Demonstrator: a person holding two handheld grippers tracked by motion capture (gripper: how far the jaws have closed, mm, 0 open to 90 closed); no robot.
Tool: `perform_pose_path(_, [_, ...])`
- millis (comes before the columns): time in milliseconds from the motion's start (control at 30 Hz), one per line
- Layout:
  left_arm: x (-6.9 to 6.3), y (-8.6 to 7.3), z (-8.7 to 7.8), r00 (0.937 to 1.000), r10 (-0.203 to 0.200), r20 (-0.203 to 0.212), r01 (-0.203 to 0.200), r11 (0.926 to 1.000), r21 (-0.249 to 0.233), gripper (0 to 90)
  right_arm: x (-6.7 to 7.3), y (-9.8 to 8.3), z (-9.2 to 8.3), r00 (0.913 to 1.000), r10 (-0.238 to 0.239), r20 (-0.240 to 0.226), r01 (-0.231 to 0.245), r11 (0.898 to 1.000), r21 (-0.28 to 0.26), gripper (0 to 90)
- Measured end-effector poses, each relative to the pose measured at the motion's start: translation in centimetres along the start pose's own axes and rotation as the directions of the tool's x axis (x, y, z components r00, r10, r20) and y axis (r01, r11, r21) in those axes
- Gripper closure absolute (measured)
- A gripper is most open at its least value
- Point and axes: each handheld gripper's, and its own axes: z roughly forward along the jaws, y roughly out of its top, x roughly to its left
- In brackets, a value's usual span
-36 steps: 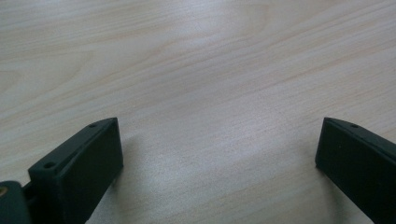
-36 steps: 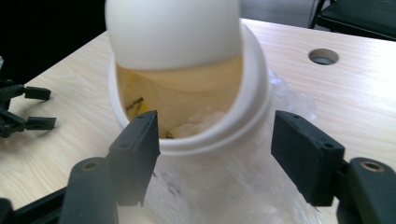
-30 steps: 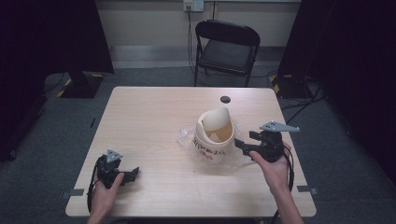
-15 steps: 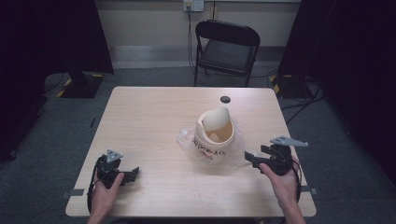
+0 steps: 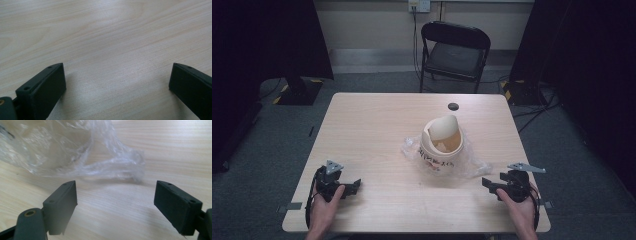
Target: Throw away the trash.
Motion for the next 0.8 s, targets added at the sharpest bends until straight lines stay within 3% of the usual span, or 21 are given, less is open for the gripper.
perform_pose_path(133, [0.0,0.0,0.0,1.0,-0.003,0.001,0.003,1.0,0.0,0.4,-0.4,-0.7,0.2,0.9997,0.006,0.023,-0.007,1.0,0.011,18.0])
perform_pose_path(267, [0.0,0.0,0.0,1.0,-0.003,0.001,0.003,1.0,0.0,0.4,-0.5,-1.1,0.5,0.997,-0.023,0.074,0.02,0.999,0.035,17.5])
perform_pose_path(333, [0.0,0.0,0.0,1.0,-0.002,0.001,0.002,1.0,0.0,0.4,-0.5,-1.3,0.7,0.9924,-0.053,0.111,0.048,0.998,0.048,17.5])
perform_pose_path(567, [0.0,0.0,0.0,1.0,-0.003,0.001,0.003,1.0,0.0,0.4,-0.8,-1.9,1.1,0.9847,-0.075,0.157,0.063,0.995,0.08,17.7])
perform_pose_path(800, [0.0,0.0,0.0,1.0,-0.003,0.002,0.003,1.0,0.0,0.4,-0.3,-2.6,1.8,0.9671,-0.125,0.222,0.115,0.992,0.056,14.3])
